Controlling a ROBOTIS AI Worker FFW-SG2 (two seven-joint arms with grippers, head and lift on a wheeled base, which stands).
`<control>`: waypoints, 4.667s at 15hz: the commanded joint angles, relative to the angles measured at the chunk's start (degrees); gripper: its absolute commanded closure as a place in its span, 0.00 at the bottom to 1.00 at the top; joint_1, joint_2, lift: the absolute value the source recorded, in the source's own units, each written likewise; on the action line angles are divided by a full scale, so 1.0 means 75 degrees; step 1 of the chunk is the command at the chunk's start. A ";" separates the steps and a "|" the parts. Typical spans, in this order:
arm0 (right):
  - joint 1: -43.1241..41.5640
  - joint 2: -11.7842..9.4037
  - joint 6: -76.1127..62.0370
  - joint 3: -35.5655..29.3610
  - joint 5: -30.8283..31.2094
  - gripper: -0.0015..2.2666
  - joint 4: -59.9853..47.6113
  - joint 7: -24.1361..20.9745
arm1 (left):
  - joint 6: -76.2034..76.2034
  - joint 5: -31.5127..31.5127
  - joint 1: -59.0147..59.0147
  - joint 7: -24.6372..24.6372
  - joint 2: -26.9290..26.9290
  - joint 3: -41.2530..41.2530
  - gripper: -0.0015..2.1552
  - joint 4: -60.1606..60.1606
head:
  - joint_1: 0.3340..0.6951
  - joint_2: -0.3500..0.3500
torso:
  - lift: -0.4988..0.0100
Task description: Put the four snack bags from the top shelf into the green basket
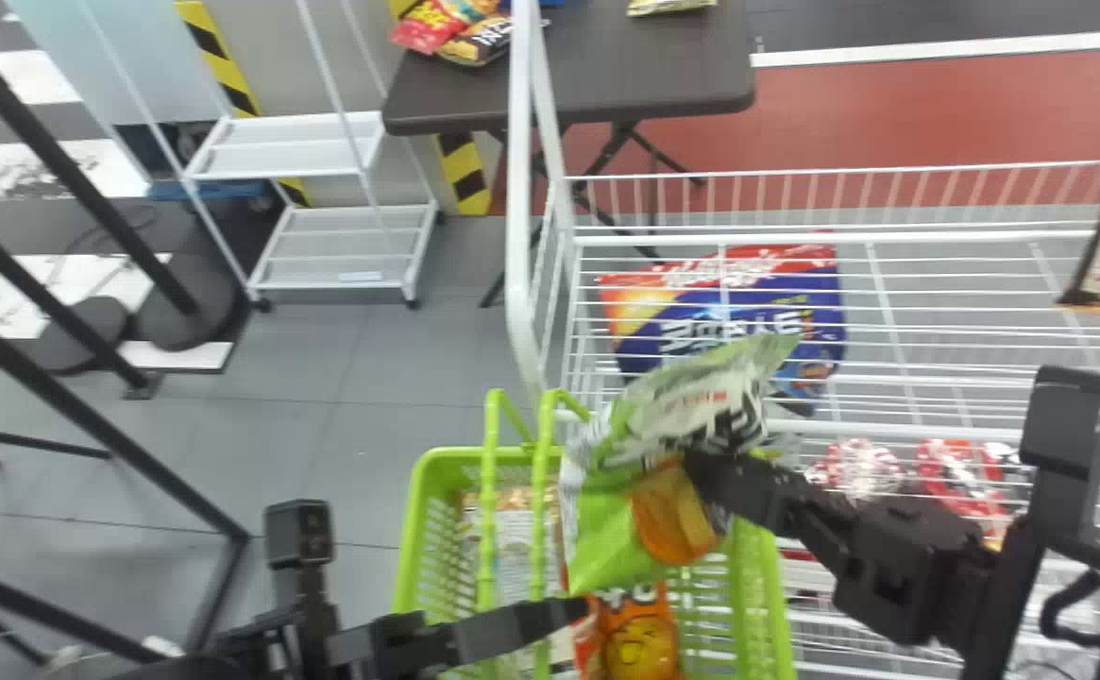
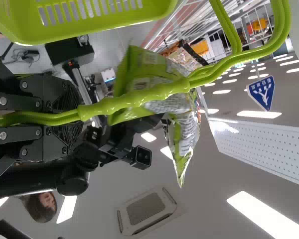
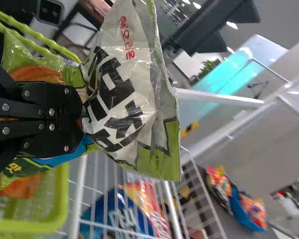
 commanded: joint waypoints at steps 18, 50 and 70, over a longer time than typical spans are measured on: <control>-0.1155 -0.0070 0.2695 -0.0766 -0.0674 0.03 0.1057 0.0048 | 0.0000 0.0000 -0.0145 -0.0076 -0.0011 -0.0047 1.00 0.0141 | 1.00 1.00 | 0.98; -0.5385 -0.0129 -0.2977 -0.2817 0.4107 0.99 0.6412 -0.2096 | -0.0117 0.0246 0.0300 -0.0076 -0.0047 0.0727 1.00 0.0141 | 1.00 0.15 | 0.98; -0.0850 -0.0070 0.1874 0.0289 -0.1120 0.99 -0.0056 -0.0889 | -0.0094 0.0246 0.0206 -0.0076 -0.0023 0.0563 1.00 0.0036 | 1.00 1.00 | 0.98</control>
